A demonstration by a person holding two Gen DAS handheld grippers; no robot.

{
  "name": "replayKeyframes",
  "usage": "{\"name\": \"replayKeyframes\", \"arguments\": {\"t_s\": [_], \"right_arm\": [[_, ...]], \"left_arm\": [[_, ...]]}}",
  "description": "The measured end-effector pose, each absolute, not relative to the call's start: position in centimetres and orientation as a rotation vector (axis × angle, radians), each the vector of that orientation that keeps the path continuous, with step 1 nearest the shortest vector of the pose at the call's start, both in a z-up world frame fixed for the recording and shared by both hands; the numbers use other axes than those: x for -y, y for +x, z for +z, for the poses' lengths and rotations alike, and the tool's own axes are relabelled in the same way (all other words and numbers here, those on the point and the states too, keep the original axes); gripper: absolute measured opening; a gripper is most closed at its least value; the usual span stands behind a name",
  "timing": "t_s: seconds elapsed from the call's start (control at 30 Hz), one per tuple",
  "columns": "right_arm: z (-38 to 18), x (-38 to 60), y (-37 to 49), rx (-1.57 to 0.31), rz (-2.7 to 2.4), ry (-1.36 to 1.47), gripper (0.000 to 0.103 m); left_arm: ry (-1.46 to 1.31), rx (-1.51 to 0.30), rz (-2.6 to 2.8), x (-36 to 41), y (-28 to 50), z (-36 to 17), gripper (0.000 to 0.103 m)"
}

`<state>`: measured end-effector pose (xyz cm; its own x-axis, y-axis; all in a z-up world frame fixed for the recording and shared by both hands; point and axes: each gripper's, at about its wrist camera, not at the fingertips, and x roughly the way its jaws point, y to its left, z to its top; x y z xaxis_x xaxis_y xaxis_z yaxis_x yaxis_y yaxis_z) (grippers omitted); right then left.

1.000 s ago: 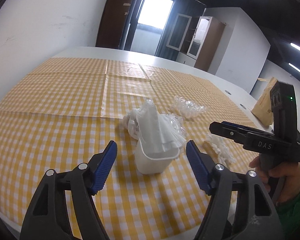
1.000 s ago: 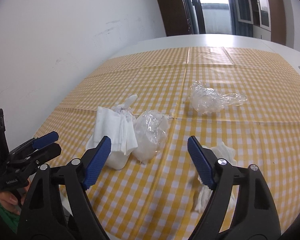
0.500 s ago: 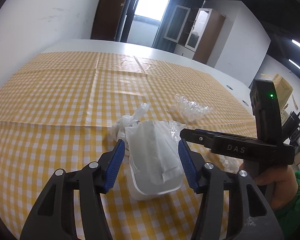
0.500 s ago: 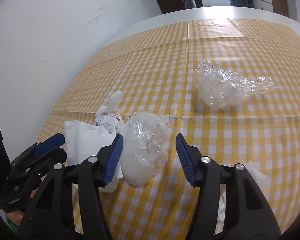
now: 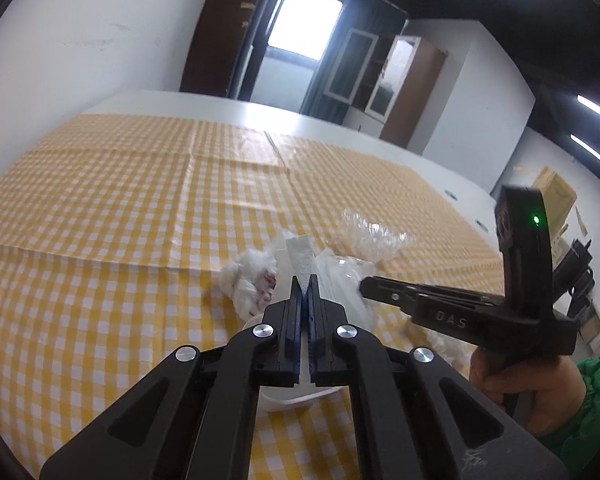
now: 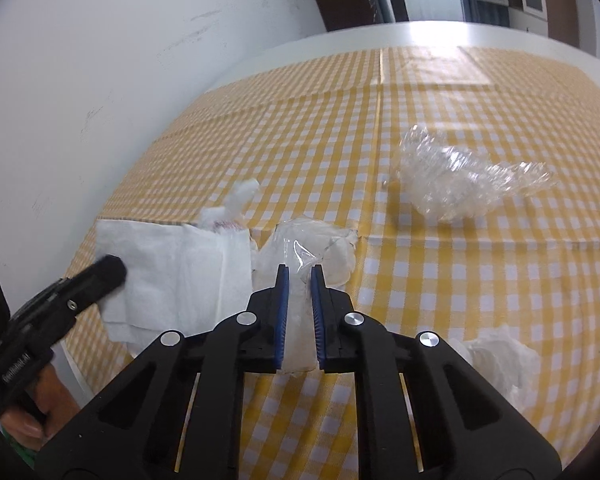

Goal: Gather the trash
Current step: 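Grasp the white tissue with left tool while right tool grasps plastic wrap, then lift tissue and plastic wrap off the table in both tools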

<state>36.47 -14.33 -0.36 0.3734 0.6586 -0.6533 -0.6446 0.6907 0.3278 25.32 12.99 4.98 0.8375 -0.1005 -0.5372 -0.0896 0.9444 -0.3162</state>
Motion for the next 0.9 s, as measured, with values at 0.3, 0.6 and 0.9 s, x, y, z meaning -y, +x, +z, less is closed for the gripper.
{"name": "replayKeyframes", "arguments": {"t_s": [0.3, 0.6, 0.9], "right_arm": [[1.6, 17.2, 32.9, -0.741, 0.8, -0.03, 0.01], [2.3, 20.0, 29.0, -0.676, 0.804, -0.03, 0.01], [3.1, 22.5, 23.4, -0.619, 0.837, -0.03, 0.0]], "left_arm": [[-0.361, -0.494, 0.041, -14.1, 21.2, 7.8, 0.001], [-0.345, -0.425, 0.037, -13.0, 17.5, 10.7, 0.001], [-0.325, -0.366, -0.006, -10.8, 12.2, 12.0, 0.002]]}}
